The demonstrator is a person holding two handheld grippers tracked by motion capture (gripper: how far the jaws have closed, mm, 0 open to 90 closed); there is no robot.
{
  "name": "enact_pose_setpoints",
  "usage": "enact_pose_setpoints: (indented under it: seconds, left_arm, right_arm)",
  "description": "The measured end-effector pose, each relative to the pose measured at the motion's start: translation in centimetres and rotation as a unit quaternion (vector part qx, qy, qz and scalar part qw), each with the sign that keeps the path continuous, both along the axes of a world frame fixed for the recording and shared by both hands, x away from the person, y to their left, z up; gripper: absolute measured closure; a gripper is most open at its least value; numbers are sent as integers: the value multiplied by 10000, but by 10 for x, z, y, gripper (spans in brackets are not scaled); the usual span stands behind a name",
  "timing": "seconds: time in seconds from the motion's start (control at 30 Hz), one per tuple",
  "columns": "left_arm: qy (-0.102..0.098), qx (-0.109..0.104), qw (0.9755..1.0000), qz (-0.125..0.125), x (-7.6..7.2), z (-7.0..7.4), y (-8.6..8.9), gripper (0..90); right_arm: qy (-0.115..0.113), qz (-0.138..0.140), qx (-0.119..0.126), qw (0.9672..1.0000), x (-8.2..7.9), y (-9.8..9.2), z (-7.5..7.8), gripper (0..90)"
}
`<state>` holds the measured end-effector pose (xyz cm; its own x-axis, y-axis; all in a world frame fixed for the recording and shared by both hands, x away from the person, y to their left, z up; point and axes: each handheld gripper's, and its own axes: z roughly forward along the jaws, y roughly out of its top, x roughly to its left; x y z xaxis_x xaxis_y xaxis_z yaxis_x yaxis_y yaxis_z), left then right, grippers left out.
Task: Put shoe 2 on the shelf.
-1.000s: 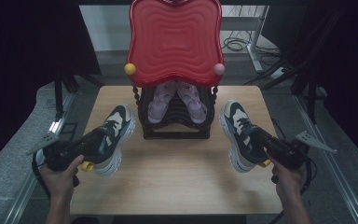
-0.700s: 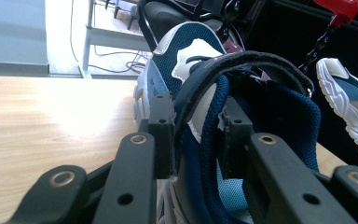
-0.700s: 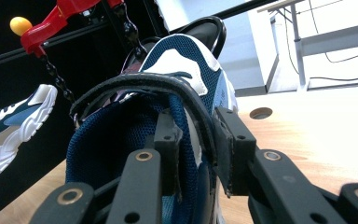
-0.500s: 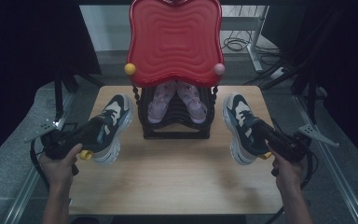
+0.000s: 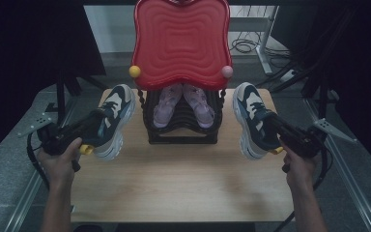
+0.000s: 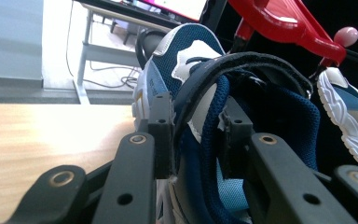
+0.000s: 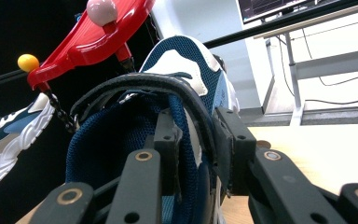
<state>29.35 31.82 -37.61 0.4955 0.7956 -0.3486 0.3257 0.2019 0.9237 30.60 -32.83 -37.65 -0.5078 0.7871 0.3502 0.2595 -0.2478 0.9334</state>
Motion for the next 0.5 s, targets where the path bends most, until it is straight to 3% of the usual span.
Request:
enact_pose_setpoints:
  seconds: [0.33,0.5]
  left_arm:
    - [-84,-71,9999,48,9,12,1,713]
    - [-129,-6,9999,96,15,19,2,712]
  right_arm:
    - [-74,-29,-53,10000,7,3,12,711]
    - [-166,-24,-78,9998,10,6,17,711]
